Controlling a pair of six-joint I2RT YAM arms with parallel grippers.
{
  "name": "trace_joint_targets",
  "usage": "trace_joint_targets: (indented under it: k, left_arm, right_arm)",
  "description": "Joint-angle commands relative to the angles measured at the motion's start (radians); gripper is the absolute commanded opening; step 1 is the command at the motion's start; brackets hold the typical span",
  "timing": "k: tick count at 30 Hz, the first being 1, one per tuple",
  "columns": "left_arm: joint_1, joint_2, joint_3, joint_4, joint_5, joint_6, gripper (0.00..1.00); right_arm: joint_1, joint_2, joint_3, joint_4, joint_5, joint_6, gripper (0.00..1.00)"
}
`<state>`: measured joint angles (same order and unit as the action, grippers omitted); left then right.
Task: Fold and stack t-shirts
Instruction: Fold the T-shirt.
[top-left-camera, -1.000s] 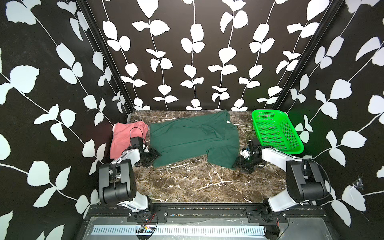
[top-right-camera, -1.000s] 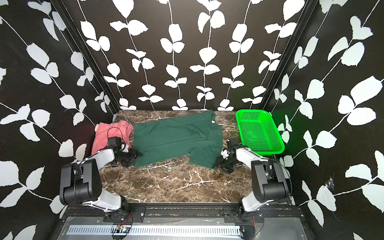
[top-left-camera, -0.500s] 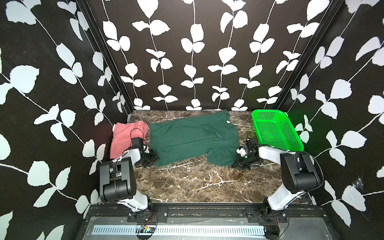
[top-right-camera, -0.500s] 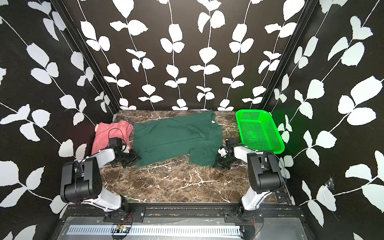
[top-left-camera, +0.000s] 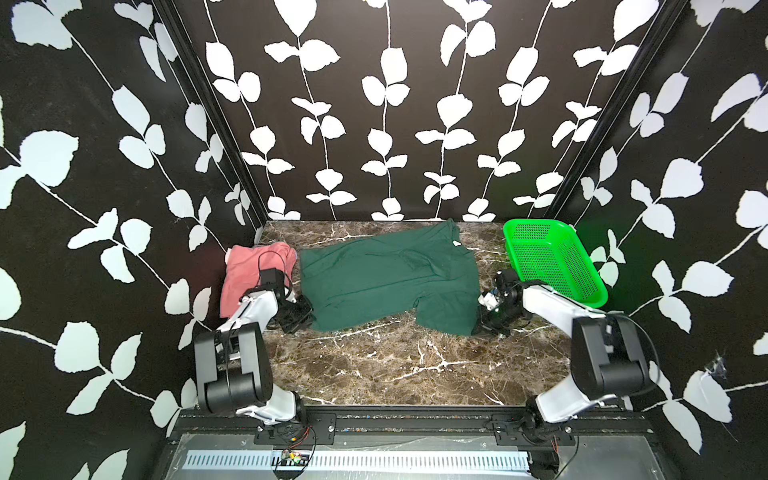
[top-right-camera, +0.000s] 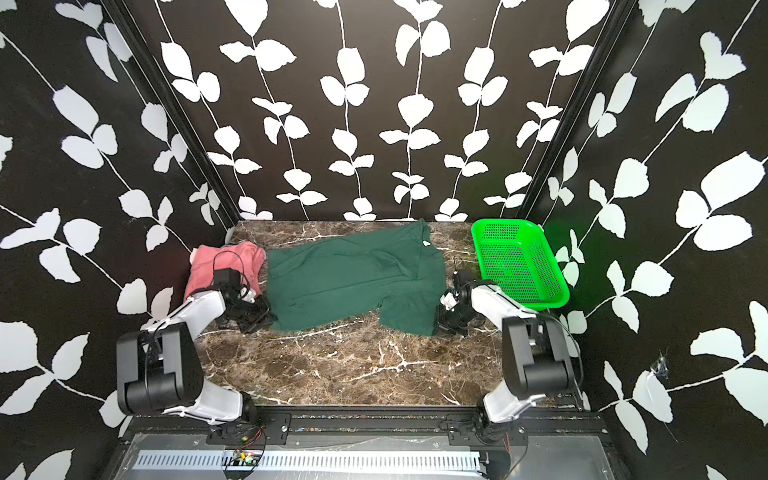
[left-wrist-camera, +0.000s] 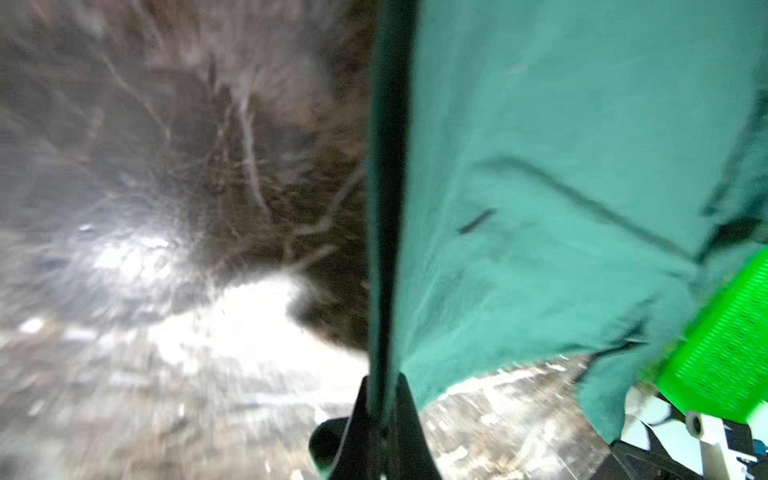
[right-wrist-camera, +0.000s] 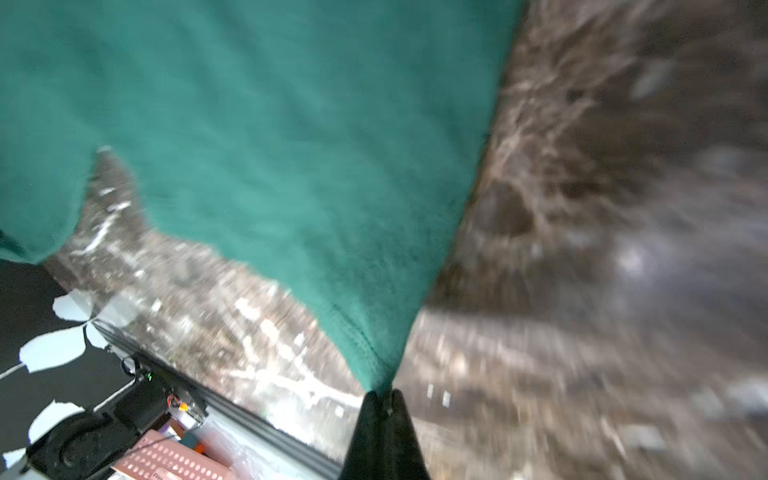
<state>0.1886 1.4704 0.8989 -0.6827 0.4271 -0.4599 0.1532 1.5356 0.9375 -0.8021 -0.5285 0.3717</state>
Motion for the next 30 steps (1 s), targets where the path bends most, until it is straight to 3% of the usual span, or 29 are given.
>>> trace_joint_targets:
  k: [1,11,16,26,30]
  left_arm:
    - [0.001,-0.043,0.082,-0.183,0.05,0.031,0.0]
    - [0.001,-0.083,0.142,-0.298,0.078,0.039,0.0]
    - [0.0,-0.042,0.155,-0.289,0.095,0.038,0.0]
    - [0.003,0.066,0.194,-0.235,0.085,0.003,0.0]
    - [0.005,0.1,0.198,-0.183,0.11,-0.027,0.0]
  right_arm:
    - [0.002,-0.079,0.064,-0.167,0.029,-0.034,0.0]
    - [0.002,-0.13,0.251,-0.285,0.027,-0.032,0.0]
    - [0.002,0.051,0.543,-0.362,0.043,-0.098,0.0]
    - [0.001,0.334,0.842,-0.273,0.033,-0.091,0.0]
    - [0.001,0.491,1.061,-0.293,0.033,-0.088,0.0]
